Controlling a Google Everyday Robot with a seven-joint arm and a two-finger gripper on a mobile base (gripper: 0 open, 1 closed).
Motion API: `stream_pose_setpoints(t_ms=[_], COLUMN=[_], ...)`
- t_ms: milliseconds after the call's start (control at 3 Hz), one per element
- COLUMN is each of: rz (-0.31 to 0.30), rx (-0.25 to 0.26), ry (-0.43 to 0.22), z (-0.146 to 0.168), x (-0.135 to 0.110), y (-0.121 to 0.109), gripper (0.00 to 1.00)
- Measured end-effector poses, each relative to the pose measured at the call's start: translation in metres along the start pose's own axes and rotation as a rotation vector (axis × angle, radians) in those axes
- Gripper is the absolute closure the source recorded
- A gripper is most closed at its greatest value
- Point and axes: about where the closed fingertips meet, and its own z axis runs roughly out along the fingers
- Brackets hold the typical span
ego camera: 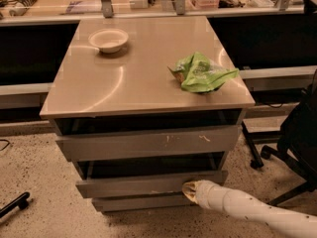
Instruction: Close middle drawer
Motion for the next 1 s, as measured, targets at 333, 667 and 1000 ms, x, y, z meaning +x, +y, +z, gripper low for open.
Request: stream_pose_setpoints(t_ms=[333, 667, 1000], rz=[-0.001, -0.007, -0.007], rx=[-0.003, -0.010, -0.010], ry=[0.007, 0.022, 0.022], z=[0.008, 0.022, 0.022], x=[0.001, -0.002, -0.002], y=[-0.014, -0.040, -0.040], gripper=[1.00, 1.00, 1.00])
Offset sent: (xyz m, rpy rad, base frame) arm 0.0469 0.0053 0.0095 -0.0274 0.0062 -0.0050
